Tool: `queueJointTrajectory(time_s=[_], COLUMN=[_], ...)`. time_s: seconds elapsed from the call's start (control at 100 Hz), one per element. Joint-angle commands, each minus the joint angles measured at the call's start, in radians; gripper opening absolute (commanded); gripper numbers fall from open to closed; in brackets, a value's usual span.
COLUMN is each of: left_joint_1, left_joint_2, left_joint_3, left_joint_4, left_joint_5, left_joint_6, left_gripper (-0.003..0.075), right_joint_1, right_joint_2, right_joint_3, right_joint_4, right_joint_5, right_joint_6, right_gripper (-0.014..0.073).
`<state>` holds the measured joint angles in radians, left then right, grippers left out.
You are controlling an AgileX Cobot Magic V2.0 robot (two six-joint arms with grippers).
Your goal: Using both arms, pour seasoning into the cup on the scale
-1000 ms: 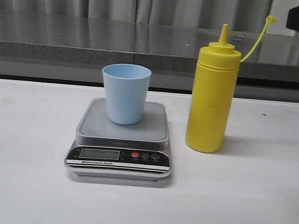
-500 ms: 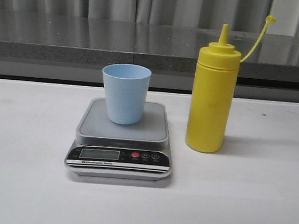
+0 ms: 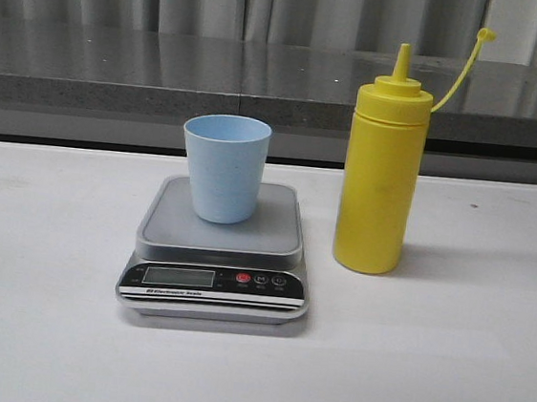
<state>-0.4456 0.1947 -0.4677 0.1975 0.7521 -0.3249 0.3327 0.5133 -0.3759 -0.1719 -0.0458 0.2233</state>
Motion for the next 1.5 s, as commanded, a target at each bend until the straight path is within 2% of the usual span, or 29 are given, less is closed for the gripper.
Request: queueJointTrajectory(time_s=[0.0, 0.25, 0.49, 0.73, 0.84, 1.07, 1.29, 1.49], left_joint_1=[0.003, 0.003, 0.003, 0.003, 0.003, 0.003, 0.003, 0.003], left_joint_2=[0.012, 0.012, 0.012, 0.012, 0.012, 0.012, 0.012, 0.012], left_joint_3=[-0.024, -0.024, -0.024, -0.024, -0.024, -0.024, -0.024, -0.024], left_joint_4=[0.009, 0.009, 0.009, 0.009, 0.009, 0.009, 0.009, 0.009], left_joint_5=[-0.068, -0.068, -0.068, -0.068, -0.068, -0.068, -0.068, -0.068], left_joint_6=[-0.004, -0.004, -0.004, -0.004, -0.004, -0.004, -0.004, -0.004], left_gripper=[0.001, 0.001, 0.001, 0.001, 0.001, 0.001, 0.001, 0.001], right_joint_1=[-0.002, -0.051, -0.147, -0.193, -0.232, -0.324, -0.333, -0.333], right_joint_2=[-0.023, -0.119, -0.249, -0.338, -0.371, -0.486, -0.539, -0.539], right_joint_3=[-0.026, 0.087, 0.24, 0.364, 0.397, 0.403, 0.404, 0.403], right_joint_4=[-0.014, -0.035, 0.042, 0.158, 0.161, 0.102, 0.102, 0.102], right_joint_5=[-0.052, -0.06, -0.156, -0.221, -0.224, -0.115, -0.038, -0.037], right_joint_6=[-0.017, -0.017, -0.021, -0.176, -0.178, -0.132, -0.129, -0.129], right_gripper=[-0.0069, -0.0069, -0.0069, -0.0067, -0.0067, -0.0067, -0.0067, -0.0067])
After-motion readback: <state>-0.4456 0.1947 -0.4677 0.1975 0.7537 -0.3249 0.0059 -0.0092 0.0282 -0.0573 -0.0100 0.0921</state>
